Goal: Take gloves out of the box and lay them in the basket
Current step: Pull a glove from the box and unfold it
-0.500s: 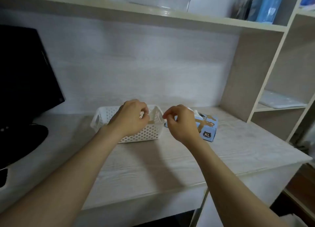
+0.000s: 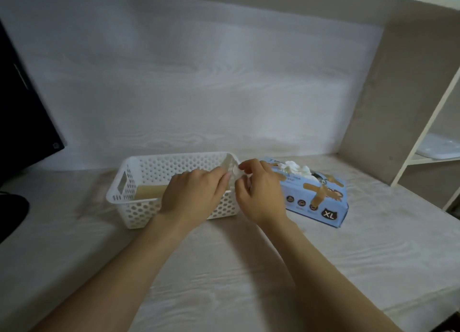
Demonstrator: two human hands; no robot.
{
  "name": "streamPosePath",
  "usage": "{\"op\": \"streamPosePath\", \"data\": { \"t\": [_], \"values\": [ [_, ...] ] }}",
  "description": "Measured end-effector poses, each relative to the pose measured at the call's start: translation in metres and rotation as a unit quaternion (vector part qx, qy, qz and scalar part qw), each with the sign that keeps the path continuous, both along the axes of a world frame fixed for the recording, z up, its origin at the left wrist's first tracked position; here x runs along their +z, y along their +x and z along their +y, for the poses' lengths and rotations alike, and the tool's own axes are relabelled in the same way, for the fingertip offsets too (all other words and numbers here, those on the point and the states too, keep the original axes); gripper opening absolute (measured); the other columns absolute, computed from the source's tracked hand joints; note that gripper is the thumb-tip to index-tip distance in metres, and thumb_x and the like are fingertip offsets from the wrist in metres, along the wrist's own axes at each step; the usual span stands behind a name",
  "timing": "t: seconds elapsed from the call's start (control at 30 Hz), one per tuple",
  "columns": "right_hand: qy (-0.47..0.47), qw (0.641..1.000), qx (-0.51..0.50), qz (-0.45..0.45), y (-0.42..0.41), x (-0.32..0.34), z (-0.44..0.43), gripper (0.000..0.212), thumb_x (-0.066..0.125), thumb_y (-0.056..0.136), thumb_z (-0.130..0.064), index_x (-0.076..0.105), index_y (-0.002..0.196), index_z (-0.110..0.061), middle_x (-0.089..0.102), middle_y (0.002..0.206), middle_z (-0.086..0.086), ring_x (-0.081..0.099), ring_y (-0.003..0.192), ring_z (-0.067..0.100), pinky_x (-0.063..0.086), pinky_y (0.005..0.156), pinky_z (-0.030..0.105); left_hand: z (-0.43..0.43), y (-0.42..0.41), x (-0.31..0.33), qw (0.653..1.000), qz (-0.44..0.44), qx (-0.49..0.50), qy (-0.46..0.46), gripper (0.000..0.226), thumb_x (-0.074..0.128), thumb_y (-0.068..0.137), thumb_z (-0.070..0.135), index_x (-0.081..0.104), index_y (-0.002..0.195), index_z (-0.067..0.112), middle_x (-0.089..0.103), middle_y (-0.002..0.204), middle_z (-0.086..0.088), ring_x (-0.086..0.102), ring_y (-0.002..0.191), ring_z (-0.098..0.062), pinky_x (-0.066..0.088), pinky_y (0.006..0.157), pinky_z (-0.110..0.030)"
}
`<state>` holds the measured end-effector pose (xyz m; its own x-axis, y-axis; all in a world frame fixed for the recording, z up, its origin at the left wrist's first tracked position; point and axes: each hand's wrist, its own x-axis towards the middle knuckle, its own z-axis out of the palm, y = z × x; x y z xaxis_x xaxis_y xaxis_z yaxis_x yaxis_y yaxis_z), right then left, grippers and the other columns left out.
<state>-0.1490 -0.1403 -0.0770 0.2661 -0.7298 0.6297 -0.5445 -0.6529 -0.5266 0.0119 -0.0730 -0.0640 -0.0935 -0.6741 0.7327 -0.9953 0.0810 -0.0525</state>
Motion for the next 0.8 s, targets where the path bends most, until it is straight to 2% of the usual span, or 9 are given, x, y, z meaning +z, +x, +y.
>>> {"op": "streamPosePath", "data": {
  "t": [0.1,0.17,0.23,0.33,0.4,0.47,0.6,0.7,0.8],
  "values": [
    [-0.056,0.998,-0.009,0.023,0.011,-0.003,-0.012,0.025,0.059,0.096,-0.019,0.066,0.119,-0.012,0.066,0.106,0.002,0.056,0.074,0.013,0.039,0.059,0.025,-0.011,0.007,-0.010,0.996,-0.054,0.020,-0.068,0.043,0.045,0.110,0.039,0.065,0.078,0.018,0.050,0.047,0.002,0.046,0.036,-0.025,0.036,0.045,-0.028],
    [-0.076,0.997,-0.015,0.019,0.016,-0.009,-0.016,0.028,0.052,0.098,-0.024,0.066,0.119,-0.012,0.067,0.104,0.002,0.057,0.074,0.015,0.040,0.056,0.028,-0.015,0.009,-0.015,0.993,-0.077,0.019,-0.092,0.038,0.053,0.109,0.036,0.066,0.079,0.017,0.050,0.047,0.002,0.045,0.036,-0.023,0.035,0.045,-0.028],
    [-0.081,0.997,-0.014,0.003,0.018,-0.015,-0.018,0.032,0.045,0.100,-0.023,0.063,0.124,-0.011,0.069,0.103,0.004,0.062,0.080,0.019,0.047,0.061,0.036,-0.017,0.010,-0.016,0.990,-0.086,0.009,-0.113,0.033,0.058,0.108,0.033,0.066,0.080,0.017,0.050,0.048,0.002,0.044,0.037,-0.022,0.033,0.046,-0.028],
    [-0.095,0.995,-0.010,-0.016,0.010,-0.019,-0.025,0.032,0.045,0.099,-0.011,0.063,0.125,-0.009,0.072,0.104,0.007,0.065,0.092,0.026,0.050,0.077,0.041,-0.018,0.009,-0.018,0.987,-0.084,0.005,-0.136,0.034,0.061,0.107,0.032,0.064,0.077,0.016,0.047,0.048,0.003,0.037,0.039,-0.020,0.025,0.050,-0.027],
    [-0.130,0.989,-0.075,0.011,0.000,-0.020,-0.031,0.035,0.047,0.089,-0.008,0.069,0.117,-0.010,0.070,0.106,0.009,0.063,0.101,0.032,0.046,0.087,0.044,-0.017,0.010,-0.019,0.986,-0.079,0.009,-0.145,0.036,0.060,0.107,0.031,0.062,0.075,0.015,0.045,0.047,0.003,0.027,0.043,-0.018,0.024,0.052,-0.027],
    [-0.129,0.975,-0.178,0.040,-0.014,-0.021,-0.040,0.039,0.047,0.083,-0.015,0.071,0.114,-0.010,0.067,0.112,0.013,0.056,0.111,0.037,0.040,0.094,0.046,-0.015,0.013,-0.021,0.987,-0.067,0.014,-0.147,0.040,0.053,0.110,0.032,0.063,0.075,0.014,0.045,0.047,0.004,0.023,0.047,-0.016,0.024,0.052,-0.027],
    [0.001,0.939,-0.325,0.111,-0.036,-0.022,-0.043,0.043,0.059,0.089,-0.031,0.061,0.128,-0.012,0.060,0.121,0.017,0.050,0.117,0.038,0.034,0.104,0.050,-0.009,0.018,-0.026,0.989,-0.035,0.018,-0.143,0.047,0.042,0.112,0.035,0.066,0.078,0.014,0.048,0.048,0.004,0.025,0.046,-0.015,0.026,0.052,-0.027],
    [0.014,0.942,-0.310,0.127,-0.042,-0.023,-0.040,0.042,0.052,0.094,-0.037,0.059,0.127,-0.012,0.062,0.117,0.012,0.055,0.113,0.033,0.033,0.106,0.051,-0.003,0.018,-0.028,0.990,-0.012,0.012,-0.142,0.044,0.049,0.111,0.036,0.059,0.074,0.015,0.051,0.050,0.002,0.032,0.043,-0.018,0.027,0.051,-0.027],
    [0.003,0.958,-0.266,0.108,-0.043,-0.021,-0.037,0.029,0.052,0.097,-0.034,0.064,0.116,-0.016,0.065,0.113,0.005,0.057,0.112,0.029,0.033,0.106,0.049,0.002,0.015,-0.033,0.993,0.000,-0.007,-0.118,0.036,0.054,0.107,0.039,0.063,0.080,0.017,0.060,0.061,0.003,0.051,0.049,-0.020,0.035,0.052,-0.029]
  ]
}}
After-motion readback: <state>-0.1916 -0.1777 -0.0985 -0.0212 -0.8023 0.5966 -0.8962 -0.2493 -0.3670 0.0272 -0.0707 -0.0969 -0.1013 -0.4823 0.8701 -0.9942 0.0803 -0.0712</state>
